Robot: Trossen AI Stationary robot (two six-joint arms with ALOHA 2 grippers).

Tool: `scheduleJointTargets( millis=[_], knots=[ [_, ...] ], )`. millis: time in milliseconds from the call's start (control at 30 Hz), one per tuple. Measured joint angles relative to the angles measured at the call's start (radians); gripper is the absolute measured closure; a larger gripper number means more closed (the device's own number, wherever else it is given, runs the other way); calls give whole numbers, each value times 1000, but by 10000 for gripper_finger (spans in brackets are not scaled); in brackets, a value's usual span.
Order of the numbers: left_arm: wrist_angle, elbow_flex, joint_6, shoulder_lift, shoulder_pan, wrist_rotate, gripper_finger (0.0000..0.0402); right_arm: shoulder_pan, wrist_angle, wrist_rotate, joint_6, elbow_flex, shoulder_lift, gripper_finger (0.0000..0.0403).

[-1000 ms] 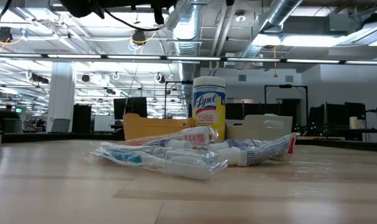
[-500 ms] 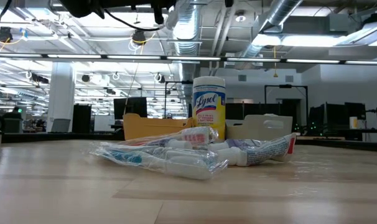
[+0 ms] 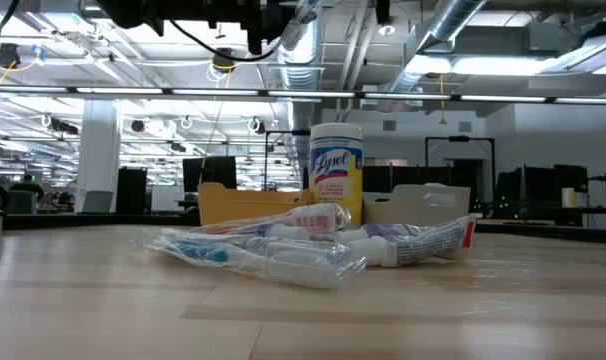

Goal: Pick & Place Travel size toiletries
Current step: Put the dark blue toothbrush into the gray bin, then put the red toothbrush into the gray bin

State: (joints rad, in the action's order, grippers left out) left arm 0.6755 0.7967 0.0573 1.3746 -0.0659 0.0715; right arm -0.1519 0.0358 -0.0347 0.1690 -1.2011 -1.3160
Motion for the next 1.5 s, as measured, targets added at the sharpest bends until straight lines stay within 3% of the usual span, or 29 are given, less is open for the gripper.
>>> scheduleJointTargets(
  millis=[200, 500, 667, 933, 1200, 1300, 1500],
  knots=[
    [-77, 0, 0, 0, -9, 71, 125, -30, -105, -91, 7, 0, 81, 384],
    [-83, -2, 0, 1, -11, 106, 112, -94, -522, -405, 62, -3, 158, 384],
    [-112, -2, 1, 1, -11, 113, 112, -197, -715, -416, 117, -2, 74, 384],
    [-120, -2, 4, 1, -11, 114, 112, -323, -757, -408, 60, -2, -90, 384],
    [-121, -2, 4, 1, -11, 114, 112, -392, -784, -286, 31, -2, -191, 382],
    [-121, -2, 4, 1, -11, 115, 112, -403, -785, -279, 31, -2, -221, 346],
    [-126, -2, 10, 1, -11, 115, 111, -425, -790, -273, 32, -2, -244, 224]
  ],
)
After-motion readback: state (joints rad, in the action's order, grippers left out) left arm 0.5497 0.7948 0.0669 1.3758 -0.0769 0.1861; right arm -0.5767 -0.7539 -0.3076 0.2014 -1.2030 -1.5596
